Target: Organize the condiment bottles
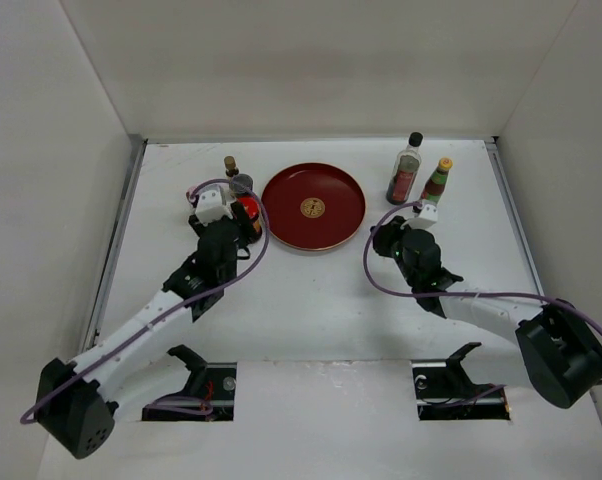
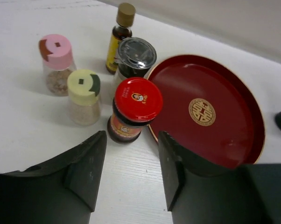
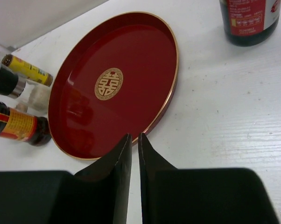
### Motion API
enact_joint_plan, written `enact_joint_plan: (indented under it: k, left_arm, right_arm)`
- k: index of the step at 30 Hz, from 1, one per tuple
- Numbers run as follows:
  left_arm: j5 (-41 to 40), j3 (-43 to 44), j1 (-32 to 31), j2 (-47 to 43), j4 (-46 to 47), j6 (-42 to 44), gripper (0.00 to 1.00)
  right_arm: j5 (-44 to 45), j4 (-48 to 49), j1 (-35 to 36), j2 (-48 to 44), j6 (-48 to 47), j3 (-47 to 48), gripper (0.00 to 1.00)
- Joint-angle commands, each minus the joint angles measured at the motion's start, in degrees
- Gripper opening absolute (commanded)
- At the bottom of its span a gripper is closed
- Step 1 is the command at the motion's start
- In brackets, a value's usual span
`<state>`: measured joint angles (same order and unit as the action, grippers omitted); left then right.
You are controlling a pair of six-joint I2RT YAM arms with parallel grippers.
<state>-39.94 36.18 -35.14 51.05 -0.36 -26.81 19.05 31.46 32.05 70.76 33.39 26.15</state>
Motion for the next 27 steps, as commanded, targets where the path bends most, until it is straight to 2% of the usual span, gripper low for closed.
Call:
enact_joint_plan:
  k: [1,2,4,5,7,9,17,27]
  left_arm:
    - [7.85,4.94,2.30,5.27,3.79,2.37,0.63]
    - [8.04,5.56,2.92,7.03,3.96,2.37,0.76]
    - [8.48,6.70,3.97,9.76,4.23,2.64,0.88]
    - [8.65,7.32,4.41,10.82,4.14,2.90,0.91]
    - [8.74,7.93,4.68,12.58,4.49,3.25,0.94]
    - [9.00,8.37,4.94,14.77,5.89,3.86,0.94]
    - [9.97,11.19,6.70,24.62,10.29,5.45,0.93]
    - [7.95,12.59,8.37,32.35,15.12,7.03,0.89]
  right_arm:
    - [-1.47,3.16,0.51,-0.36,-0.07,0.57,0.21]
    - [-1.21,3.51,0.51,-0.45,-0.34,0.57,0.30]
    - [-0.94,4.04,0.51,-0.10,-0.52,0.48,0.53]
    - [-1.20,4.31,0.51,0.25,-0.43,0.48,0.64]
    - [-1.56,4.66,0.60,0.78,-0.43,0.57,0.79]
    - [-1.65,4.66,0.95,1.22,-0.52,0.92,0.88]
    - [-1.56,5.27,0.95,1.31,-0.69,0.66,0.93]
    - [-2.61,5.72,0.77,2.01,0.01,0.39,0.94]
